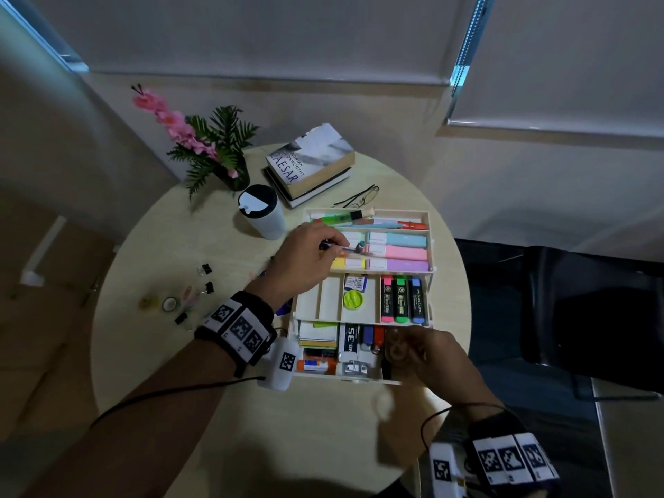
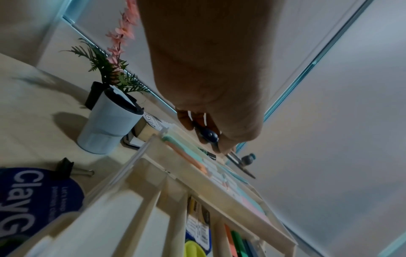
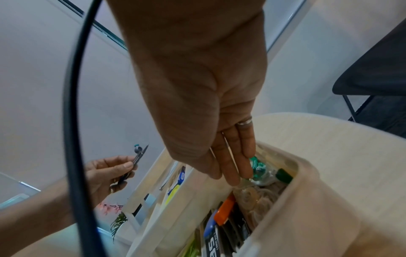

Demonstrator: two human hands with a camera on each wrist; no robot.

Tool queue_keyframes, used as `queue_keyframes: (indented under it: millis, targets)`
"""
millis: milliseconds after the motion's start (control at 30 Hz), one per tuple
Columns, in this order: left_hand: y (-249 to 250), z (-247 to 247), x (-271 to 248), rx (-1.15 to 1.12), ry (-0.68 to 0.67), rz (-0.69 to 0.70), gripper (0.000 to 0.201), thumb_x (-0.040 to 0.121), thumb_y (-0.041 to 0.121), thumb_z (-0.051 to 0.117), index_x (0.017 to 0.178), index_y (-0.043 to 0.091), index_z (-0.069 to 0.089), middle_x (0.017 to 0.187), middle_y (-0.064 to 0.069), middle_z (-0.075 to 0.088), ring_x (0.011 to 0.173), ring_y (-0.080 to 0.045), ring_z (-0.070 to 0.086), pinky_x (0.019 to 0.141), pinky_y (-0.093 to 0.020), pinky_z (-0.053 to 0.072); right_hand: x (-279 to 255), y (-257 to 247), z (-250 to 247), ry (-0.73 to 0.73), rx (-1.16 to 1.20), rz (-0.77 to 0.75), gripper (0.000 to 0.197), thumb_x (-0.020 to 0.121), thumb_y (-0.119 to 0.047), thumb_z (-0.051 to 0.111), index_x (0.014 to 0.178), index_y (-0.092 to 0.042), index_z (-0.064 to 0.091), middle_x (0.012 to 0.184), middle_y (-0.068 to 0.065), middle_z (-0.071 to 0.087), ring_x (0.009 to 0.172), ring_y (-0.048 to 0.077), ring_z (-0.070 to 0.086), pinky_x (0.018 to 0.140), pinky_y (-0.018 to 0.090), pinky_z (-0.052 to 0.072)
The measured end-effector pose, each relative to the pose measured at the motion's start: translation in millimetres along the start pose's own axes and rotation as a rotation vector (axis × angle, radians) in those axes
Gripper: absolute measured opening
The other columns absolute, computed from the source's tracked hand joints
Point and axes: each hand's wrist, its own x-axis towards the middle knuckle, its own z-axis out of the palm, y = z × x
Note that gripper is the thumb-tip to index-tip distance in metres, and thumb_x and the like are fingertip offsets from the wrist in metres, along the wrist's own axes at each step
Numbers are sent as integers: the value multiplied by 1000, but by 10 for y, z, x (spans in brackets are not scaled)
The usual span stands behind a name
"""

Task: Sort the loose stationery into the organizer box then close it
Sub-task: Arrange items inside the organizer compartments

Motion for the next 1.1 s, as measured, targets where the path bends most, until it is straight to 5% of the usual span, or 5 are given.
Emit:
queue_keyframes:
  millis: [133, 433, 700, 900, 1100]
  targets:
    - [-18, 18, 334, 140, 168, -5, 17, 93, 15, 68, 103, 24, 77, 101, 5, 73, 99, -24, 59, 90, -47, 52, 22, -25, 56, 33, 23, -56, 18, 90, -8, 66, 96, -23, 75, 84, -5, 75, 73, 14, 65, 67, 38, 54]
    - [-155, 165, 489, 344, 111, -7, 16, 94, 26, 70, 107, 28, 78, 110, 1, 63, 110, -24, 53, 97, -47, 45, 33, -231, 136, 74, 6, -113, 19, 94, -10, 67, 98, -27, 74, 84, -14, 71, 74, 9, 63, 66, 31, 51]
    - [-890, -901, -210, 127, 41, -114, 19, 94, 13, 71, 113, 16, 75, 113, -1, 60, 89, -11, 55, 79, -16, 44, 346, -1394, 840, -125, -28, -353, 14, 90, -5, 58, 91, -17, 66, 86, 3, 67, 77, 23, 62, 66, 35, 45]
    - [-1774, -1225, -1232, 184, -266, -366, 17, 92, 18, 74, 108, 20, 76, 105, 1, 67, 91, -14, 65, 81, -26, 50, 838, -2185, 1771, -231, -282, -274, 51, 84, 11, 58, 134, 2, 54, 135, 30, 51, 115, 46, 61, 89, 47, 58]
    - [-2242, -1015, -1900, 151, -360, -415, 26, 92, 19, 75, 118, 19, 74, 118, 0, 70, 104, -17, 68, 84, -27, 52, 1211, -2340, 2043, -139, -378, -13, 61, 102, -15, 52, 157, -7, 28, 150, 25, 35, 134, 46, 43, 110, 51, 43]
